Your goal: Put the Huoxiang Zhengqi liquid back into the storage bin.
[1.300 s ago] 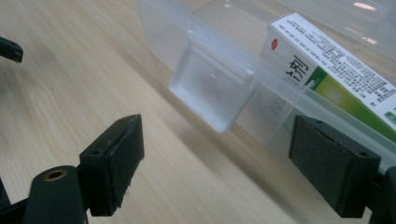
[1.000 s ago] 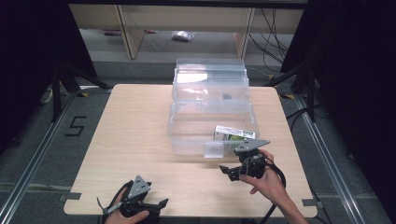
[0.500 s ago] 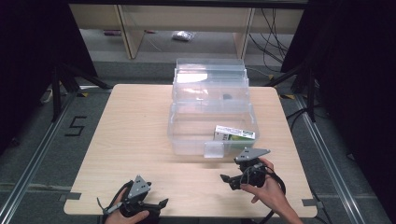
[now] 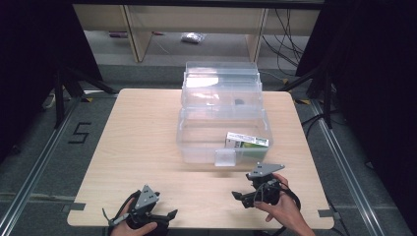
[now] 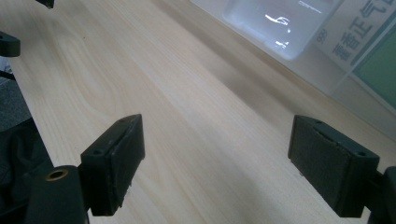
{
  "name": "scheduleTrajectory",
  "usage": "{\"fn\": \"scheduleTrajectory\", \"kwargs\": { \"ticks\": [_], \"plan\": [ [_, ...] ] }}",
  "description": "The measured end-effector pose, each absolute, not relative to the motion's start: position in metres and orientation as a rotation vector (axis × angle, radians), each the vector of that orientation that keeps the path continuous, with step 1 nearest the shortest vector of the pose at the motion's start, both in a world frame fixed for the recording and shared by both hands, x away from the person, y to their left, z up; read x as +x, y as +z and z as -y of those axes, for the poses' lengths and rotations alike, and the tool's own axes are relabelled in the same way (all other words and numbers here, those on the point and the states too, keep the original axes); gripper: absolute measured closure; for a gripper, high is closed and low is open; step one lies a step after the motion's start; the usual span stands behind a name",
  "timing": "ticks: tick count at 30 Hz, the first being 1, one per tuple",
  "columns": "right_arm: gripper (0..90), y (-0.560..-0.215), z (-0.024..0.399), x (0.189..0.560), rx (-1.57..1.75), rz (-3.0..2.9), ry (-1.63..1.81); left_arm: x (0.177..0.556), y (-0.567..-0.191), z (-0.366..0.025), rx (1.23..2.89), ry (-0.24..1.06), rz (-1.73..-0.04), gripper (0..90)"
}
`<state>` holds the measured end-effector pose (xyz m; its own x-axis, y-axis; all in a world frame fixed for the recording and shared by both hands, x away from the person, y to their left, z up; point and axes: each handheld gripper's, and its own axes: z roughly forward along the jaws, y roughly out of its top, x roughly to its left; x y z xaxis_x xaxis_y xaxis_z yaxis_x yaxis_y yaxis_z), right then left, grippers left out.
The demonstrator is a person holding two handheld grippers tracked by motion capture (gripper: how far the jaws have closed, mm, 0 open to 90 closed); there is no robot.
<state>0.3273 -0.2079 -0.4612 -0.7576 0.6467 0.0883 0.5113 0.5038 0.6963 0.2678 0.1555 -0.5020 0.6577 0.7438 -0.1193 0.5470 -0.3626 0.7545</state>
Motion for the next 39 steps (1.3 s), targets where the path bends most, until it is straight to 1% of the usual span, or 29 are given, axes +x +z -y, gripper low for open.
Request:
{"fn": "scheduleTrajectory", "kwargs": {
  "ticks": [2, 12, 27, 31, 32, 39],
  "plan": [
    [19.3, -0.461, 0.21, 0.326, 0.983, -2.581, 1.092, 0.268, -0.503, -0.155, 2.044, 0.318, -1.001, 14.8],
    [19.1, -0.47, 0.213, 0.312, 0.988, -2.617, 1.072, 0.268, -0.503, -0.156, 2.054, 0.323, -0.993, 14.8],
    [18.3, -0.483, 0.213, 0.301, 0.952, -2.647, 1.016, 0.268, -0.503, -0.155, 2.049, 0.322, -0.994, 14.8],
    [18.3, -0.486, 0.214, 0.297, 0.967, -2.66, 1.015, 0.268, -0.503, -0.155, 2.047, 0.326, -0.995, 14.9],
    [18.2, -0.487, 0.212, 0.293, 1.016, -2.659, 1.017, 0.268, -0.503, -0.155, 2.05, 0.322, -0.994, 14.8],
    [17.9, -0.488, 0.215, 0.293, 0.961, -2.656, 1.008, 0.268, -0.503, -0.155, 2.052, 0.324, -0.991, 14.8]
  ]
}}
